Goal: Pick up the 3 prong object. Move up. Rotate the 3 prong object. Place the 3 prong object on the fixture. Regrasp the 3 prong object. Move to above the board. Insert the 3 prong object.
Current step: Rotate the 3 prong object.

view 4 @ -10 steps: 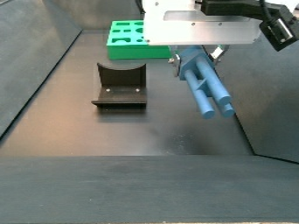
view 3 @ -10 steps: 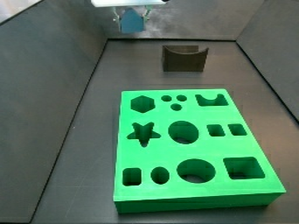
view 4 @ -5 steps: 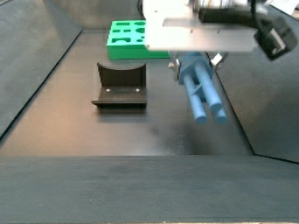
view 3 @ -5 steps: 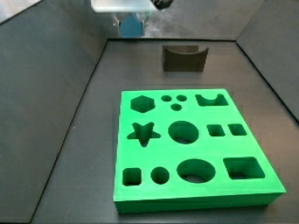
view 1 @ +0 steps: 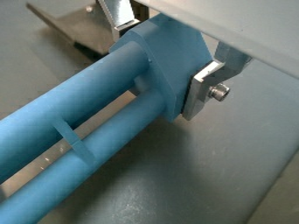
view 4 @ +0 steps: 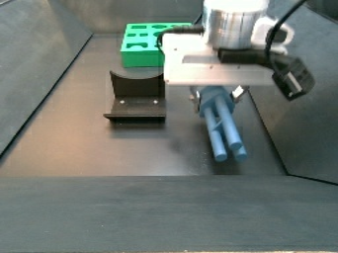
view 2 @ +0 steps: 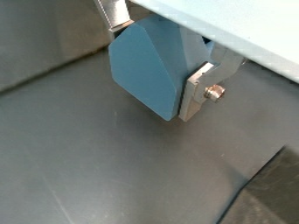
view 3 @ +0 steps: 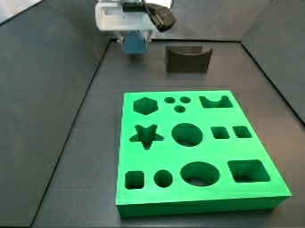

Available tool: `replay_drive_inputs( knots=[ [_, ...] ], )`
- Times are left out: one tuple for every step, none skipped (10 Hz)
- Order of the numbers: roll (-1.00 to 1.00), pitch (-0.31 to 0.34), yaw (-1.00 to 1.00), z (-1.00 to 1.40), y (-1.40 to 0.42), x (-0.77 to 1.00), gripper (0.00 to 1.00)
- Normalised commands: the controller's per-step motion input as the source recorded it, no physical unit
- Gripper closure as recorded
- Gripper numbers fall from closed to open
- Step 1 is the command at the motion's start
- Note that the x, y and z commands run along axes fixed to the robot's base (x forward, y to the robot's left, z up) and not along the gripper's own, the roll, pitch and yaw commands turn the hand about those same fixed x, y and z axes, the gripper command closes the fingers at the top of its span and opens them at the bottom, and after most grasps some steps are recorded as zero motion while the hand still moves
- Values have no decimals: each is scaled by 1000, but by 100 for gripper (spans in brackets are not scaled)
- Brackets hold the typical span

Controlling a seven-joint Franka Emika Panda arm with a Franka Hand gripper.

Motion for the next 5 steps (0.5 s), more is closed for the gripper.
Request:
replay_drive_inputs(
  knots=[
    [-72, -31, 10, -426, 6, 38, 100],
    [-76, -37, 10, -336, 8, 40, 100],
    [0, 0, 0, 0, 0, 0, 0],
    [0, 0, 0, 1000, 0, 0, 0],
    [-1, 5, 0, 1000, 0, -3, 0]
  ],
)
